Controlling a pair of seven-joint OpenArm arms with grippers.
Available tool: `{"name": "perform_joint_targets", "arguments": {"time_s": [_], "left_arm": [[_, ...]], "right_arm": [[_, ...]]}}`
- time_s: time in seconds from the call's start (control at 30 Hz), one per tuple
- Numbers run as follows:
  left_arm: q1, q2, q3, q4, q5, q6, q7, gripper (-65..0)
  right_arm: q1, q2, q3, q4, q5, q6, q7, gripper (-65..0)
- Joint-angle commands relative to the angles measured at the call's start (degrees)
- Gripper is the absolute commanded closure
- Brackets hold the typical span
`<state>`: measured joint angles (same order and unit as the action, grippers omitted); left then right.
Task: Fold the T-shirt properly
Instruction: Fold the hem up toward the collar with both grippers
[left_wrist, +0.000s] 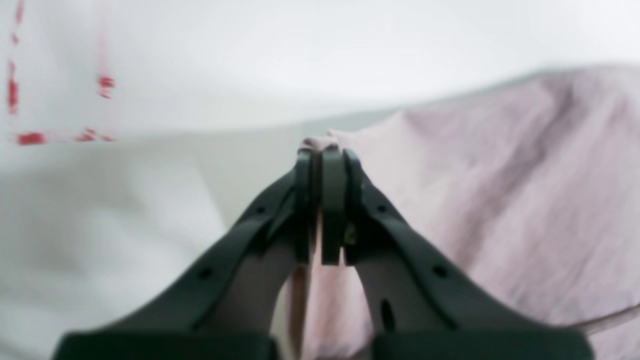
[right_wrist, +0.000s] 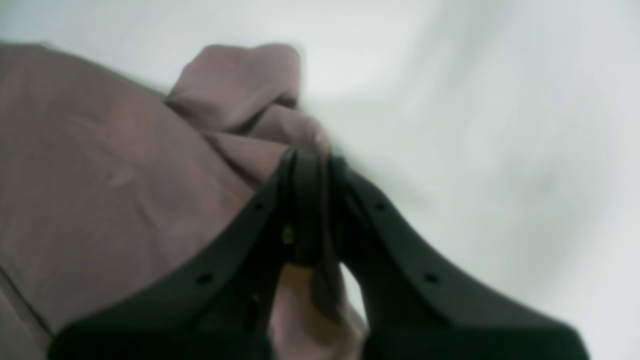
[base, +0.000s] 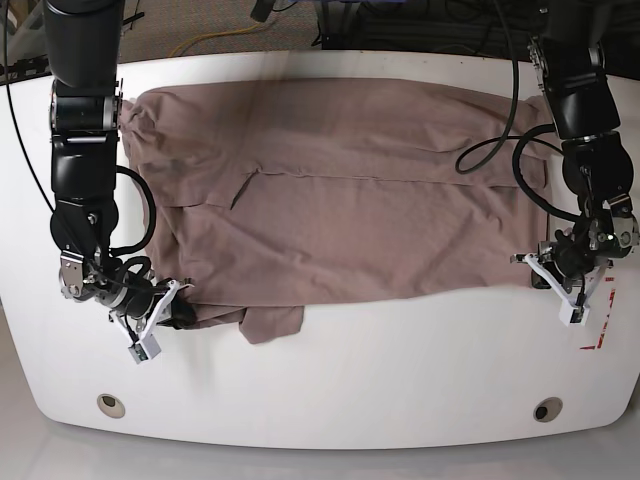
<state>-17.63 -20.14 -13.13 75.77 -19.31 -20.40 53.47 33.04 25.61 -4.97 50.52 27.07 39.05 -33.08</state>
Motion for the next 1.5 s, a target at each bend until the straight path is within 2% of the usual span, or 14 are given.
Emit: {"name": "perform_joint_targets", "arguments": {"time_s": [0.0, 0.27, 0.73, 0.97, 1.1, 1.17, 1.33, 1.47], "left_arm": [[-1.32, -1.88, -0.37, 1.2, -0.07, -1.27, -0.95, 0.0], [-0.09, -2.94, -0.37, 2.25, -0.07, -3.2, -0.86, 0.0], [12.57, -3.11, -0.9, 19.4, -0.07, -3.64, -0.59, 0.0], [17.76, -3.11, -7.23, 24.23, -0.25, -3.99, 6.09, 0.0], [21.89, -3.11, -9.6, 26.25, -0.07, -8.3, 6.44, 0.0], [23.3, -3.11, -10.04, 26.69, -0.07, -9.35, 6.53, 0.0], [27.25, -3.11, -10.13, 26.69, -0.07, -9.97, 6.53, 0.0], [29.45, -3.11, -10.13, 26.69, -0.07, -10.06, 6.53, -0.3]], "right_arm": [[0.5, 1.87, 2.29, 3.32, 0.93, 0.56, 0.33, 0.0], [-4.86, 2.31, 8.09, 12.55, 0.58, 0.82, -5.56, 0.0], [-19.1, 1.69, 21.1, 30.93, 1.02, 0.82, -17.25, 0.0], [-26.58, -1.12, 29.72, 39.98, 1.02, 0.82, -24.28, 0.0], [-30.71, -2.18, 30.34, 41.04, 0.93, 0.82, -24.9, 0.0], [-32.03, -2.35, 30.42, 40.86, 0.93, 0.82, -24.9, -3.3], [-35.63, -4.81, 32.53, 40.95, 0.49, 0.82, -24.9, -18.7], [-37.04, -4.99, 34.99, 40.86, 0.49, 0.56, -24.9, -29.8]]}}
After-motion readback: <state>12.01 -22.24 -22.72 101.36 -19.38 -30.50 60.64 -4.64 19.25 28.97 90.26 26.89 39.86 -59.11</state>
